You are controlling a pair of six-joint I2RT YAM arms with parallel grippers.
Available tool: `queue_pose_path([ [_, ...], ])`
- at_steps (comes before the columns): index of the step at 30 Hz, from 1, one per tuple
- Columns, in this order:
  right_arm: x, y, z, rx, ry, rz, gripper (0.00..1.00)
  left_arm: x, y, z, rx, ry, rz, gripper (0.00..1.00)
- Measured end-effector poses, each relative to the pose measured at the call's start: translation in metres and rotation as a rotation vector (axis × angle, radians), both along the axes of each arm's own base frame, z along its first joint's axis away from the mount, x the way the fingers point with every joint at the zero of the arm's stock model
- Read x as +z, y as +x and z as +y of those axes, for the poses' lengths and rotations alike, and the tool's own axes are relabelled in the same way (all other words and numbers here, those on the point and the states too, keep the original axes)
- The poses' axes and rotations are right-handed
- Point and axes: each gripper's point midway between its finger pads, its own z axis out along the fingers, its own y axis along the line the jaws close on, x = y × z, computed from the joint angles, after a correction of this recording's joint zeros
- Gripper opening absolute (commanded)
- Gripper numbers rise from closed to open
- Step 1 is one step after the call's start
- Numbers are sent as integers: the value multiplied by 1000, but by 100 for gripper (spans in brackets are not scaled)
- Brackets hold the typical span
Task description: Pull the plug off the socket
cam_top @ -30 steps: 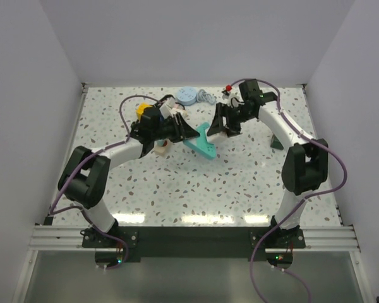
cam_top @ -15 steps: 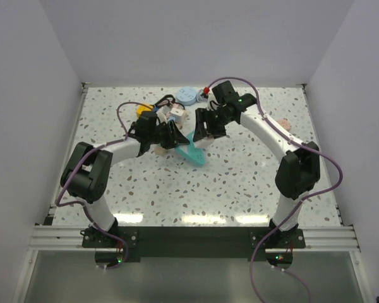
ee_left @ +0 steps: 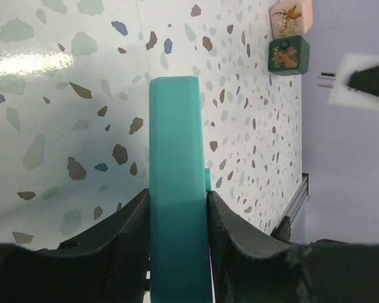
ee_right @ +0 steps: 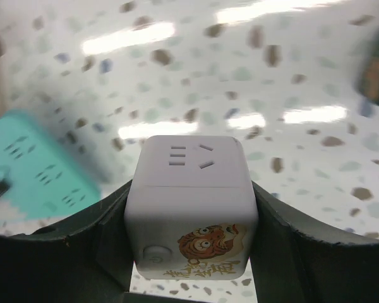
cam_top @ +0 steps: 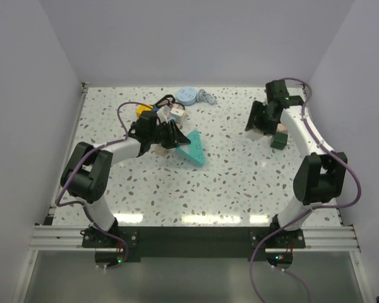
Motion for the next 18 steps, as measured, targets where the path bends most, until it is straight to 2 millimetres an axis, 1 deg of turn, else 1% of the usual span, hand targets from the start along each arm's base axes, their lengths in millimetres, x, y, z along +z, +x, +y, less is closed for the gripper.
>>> queue_pose_path([
  [1,-8,0,-25,-75,-34,17,0,2,0,-1,-2,-7,-3,0],
  [2,-18,-3,-46,-137,-61,39,0,3,1,-2,-5,-15,-6,0],
  [3,-29,-9,-62,-185,-88,69,0,5,1,-3,-6,-22,-9,0],
  [4,-39,-16,-73,-219,-114,99,0,7,1,-4,-9,-28,-10,0],
  [7,-65,-41,-89,-276,-174,176,0,16,9,-10,-22,-48,-24,0],
  [9,-74,-55,-97,-310,-209,202,0,23,18,-16,-31,-61,-42,0],
  [11,-79,-65,-111,-367,-235,215,1,29,29,-23,-39,-73,-61,0],
  [14,-86,-74,-143,-495,-272,228,7,30,47,-32,-45,-88,-81,0],
  [15,-87,-76,-153,-536,-280,231,9,28,53,-35,-42,-94,-84,0],
  [16,-87,-78,-162,-576,-288,233,24,24,59,-37,-38,-98,-79,0],
  [18,-86,-77,-175,-639,-298,222,38,14,70,-42,-31,-97,-66,0],
])
